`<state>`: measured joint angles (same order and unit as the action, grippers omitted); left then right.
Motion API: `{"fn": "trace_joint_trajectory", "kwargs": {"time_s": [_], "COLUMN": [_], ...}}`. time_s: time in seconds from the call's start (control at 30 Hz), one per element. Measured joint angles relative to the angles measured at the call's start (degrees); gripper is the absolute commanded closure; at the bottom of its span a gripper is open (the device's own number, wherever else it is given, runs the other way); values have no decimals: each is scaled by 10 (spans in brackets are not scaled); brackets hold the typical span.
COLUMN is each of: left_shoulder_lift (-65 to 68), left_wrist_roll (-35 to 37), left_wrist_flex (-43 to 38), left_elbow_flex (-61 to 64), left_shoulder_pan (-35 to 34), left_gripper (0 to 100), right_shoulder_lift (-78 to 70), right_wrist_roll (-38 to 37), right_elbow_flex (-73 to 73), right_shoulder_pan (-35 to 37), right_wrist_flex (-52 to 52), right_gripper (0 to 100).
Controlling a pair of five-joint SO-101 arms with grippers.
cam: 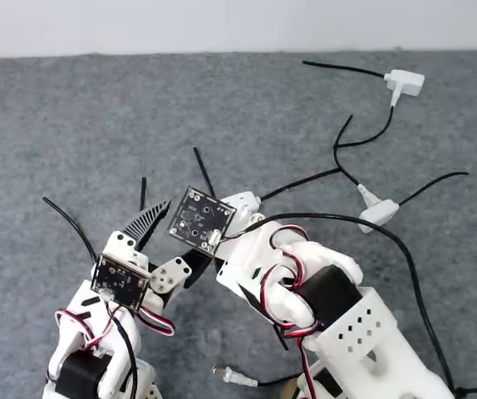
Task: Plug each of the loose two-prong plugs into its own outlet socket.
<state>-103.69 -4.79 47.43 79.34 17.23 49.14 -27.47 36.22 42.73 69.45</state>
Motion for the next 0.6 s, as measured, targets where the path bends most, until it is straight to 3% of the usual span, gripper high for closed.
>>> {"fn": "trace_joint_trajectory", "kwargs": {"time_s": [0.6], "left_shoulder_lift": [0], "left_wrist_roll": [-5], "left_wrist_flex": [-50], "left_elbow_flex": [19], "left_shoulder_pan": [-33], "left_gripper": [702], "right_shoulder_lift": [-1], "right_wrist_roll": [-1], "right_elbow_flex": [-67], "right_shoulder_pan": [-2], "right_wrist_flex": [71], "right_gripper": [991]}}
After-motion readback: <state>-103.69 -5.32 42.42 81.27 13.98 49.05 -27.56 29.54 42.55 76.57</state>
